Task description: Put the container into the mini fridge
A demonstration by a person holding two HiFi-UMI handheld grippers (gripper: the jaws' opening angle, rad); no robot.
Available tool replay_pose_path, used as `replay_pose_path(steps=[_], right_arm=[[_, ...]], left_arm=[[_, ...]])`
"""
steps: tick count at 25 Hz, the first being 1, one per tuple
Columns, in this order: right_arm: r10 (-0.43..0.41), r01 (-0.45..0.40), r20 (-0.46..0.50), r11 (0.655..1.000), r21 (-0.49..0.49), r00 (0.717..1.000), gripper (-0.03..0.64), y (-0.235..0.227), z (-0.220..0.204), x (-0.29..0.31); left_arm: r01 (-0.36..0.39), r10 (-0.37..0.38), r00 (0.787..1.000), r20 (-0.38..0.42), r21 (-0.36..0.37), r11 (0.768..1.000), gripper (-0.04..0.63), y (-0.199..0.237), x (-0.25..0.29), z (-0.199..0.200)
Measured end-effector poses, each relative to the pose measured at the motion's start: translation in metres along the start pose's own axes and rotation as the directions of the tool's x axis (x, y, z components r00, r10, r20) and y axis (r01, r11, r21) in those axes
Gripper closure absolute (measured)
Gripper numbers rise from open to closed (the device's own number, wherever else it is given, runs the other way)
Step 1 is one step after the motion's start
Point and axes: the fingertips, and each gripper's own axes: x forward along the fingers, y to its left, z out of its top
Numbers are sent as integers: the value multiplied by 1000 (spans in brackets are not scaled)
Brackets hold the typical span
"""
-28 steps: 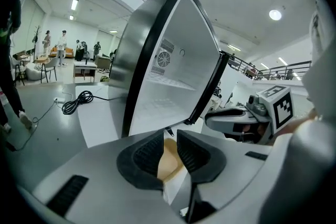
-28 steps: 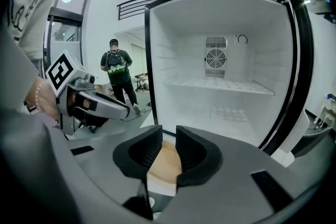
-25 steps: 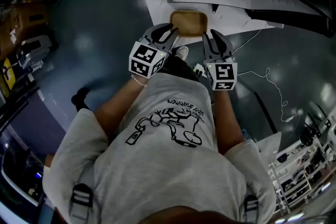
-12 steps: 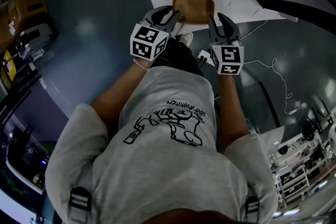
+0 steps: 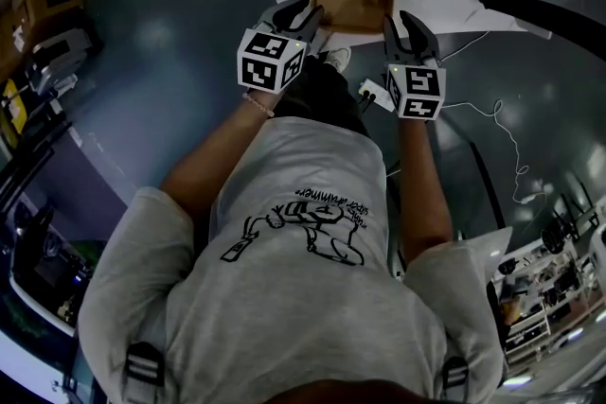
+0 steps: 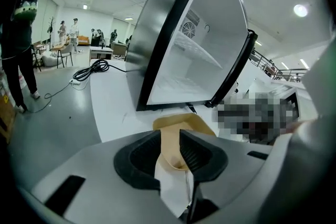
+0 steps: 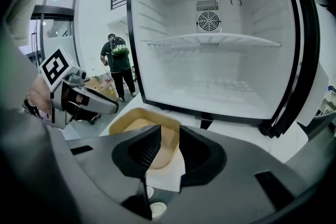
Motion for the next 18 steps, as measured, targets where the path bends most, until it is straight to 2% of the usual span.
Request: replay_pose_path(steps=[10,18], right_arm=[[12,-11,-35,1000,28,999,507,-4,-29,17],[13,-11,-22,997,73,1000,500,-8,-41,30]], left_arm=[[-28,27,999,-19,-67,997,454,13,16,-25],[-24,23,1000,-10,-113,993,442,19,27,-33]])
